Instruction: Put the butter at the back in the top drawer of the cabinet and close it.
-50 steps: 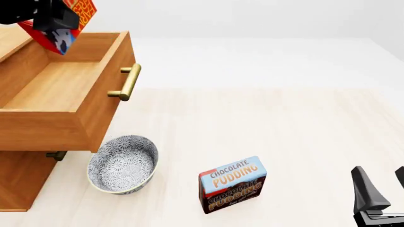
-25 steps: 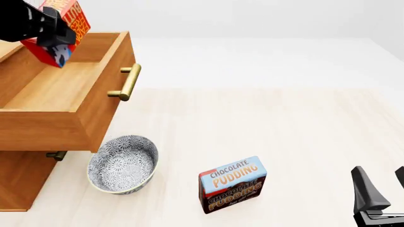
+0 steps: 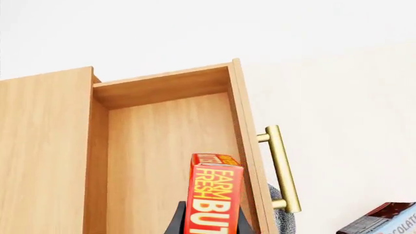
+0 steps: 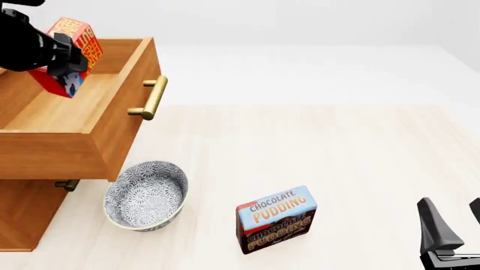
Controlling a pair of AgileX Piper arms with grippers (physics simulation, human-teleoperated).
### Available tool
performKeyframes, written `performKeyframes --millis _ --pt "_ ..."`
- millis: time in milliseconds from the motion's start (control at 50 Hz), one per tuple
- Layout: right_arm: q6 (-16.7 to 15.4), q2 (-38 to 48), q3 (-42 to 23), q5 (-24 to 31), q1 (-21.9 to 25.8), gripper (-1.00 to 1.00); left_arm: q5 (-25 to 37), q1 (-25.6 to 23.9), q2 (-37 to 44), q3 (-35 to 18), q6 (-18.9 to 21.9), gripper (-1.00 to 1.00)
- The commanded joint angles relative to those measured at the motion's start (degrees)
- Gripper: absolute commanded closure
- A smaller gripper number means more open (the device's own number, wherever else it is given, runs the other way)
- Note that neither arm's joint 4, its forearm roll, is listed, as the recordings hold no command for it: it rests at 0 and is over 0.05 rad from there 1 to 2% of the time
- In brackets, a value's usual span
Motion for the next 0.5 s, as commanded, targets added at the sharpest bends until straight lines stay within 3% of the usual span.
performKeyframes --millis 20,500 --pt "0.00 0.00 0.00 0.00 0.00 -1.00 -1.42 0.99 -0.60 1.49 0.85 1.00" --pt "0.00 0.00 0.00 0.00 0.00 -1.00 -3.53 2.37 -0.33 5.11 1.13 1.00"
